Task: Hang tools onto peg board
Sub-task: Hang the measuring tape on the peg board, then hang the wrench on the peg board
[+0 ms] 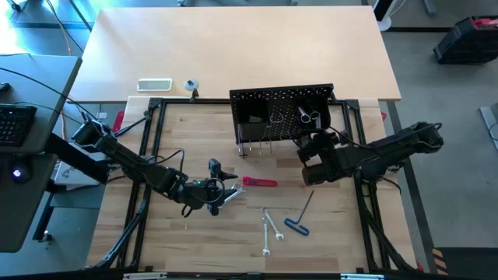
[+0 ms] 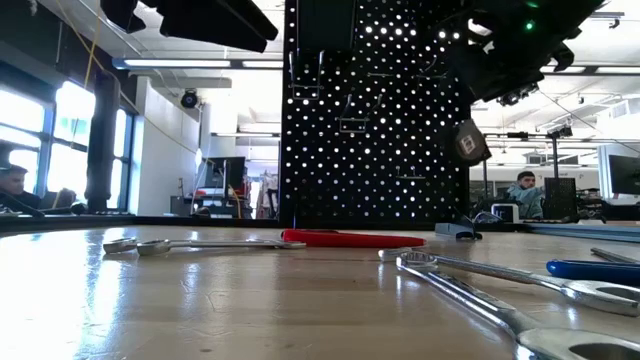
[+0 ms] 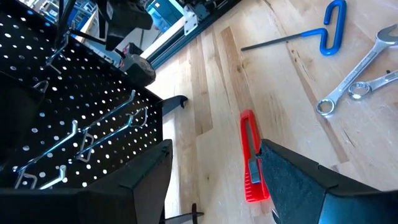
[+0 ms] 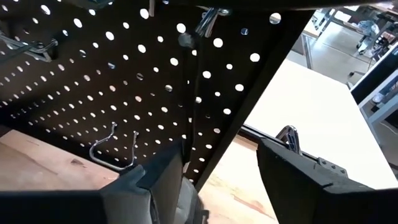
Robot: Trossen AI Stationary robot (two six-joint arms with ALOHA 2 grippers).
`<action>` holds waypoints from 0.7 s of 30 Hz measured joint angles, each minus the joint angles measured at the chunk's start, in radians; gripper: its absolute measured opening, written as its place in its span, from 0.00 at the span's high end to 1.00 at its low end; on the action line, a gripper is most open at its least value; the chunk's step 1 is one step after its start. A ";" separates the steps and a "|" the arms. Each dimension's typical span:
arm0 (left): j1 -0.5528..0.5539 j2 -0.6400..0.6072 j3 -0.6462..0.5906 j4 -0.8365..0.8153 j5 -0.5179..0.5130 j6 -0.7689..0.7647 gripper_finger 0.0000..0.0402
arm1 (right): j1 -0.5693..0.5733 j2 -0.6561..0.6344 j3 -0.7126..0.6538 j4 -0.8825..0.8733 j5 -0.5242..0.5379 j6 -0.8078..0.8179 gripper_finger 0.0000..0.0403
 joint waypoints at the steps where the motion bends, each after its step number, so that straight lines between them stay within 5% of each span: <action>1: 0.000 0.000 0.000 0.000 0.000 0.000 0.42 | 0.005 0.000 0.000 -0.009 0.000 0.011 0.50; 21: 0.000 0.000 0.000 -0.028 0.000 -0.027 0.42 | 0.189 -0.001 0.000 -0.196 -0.034 0.273 0.50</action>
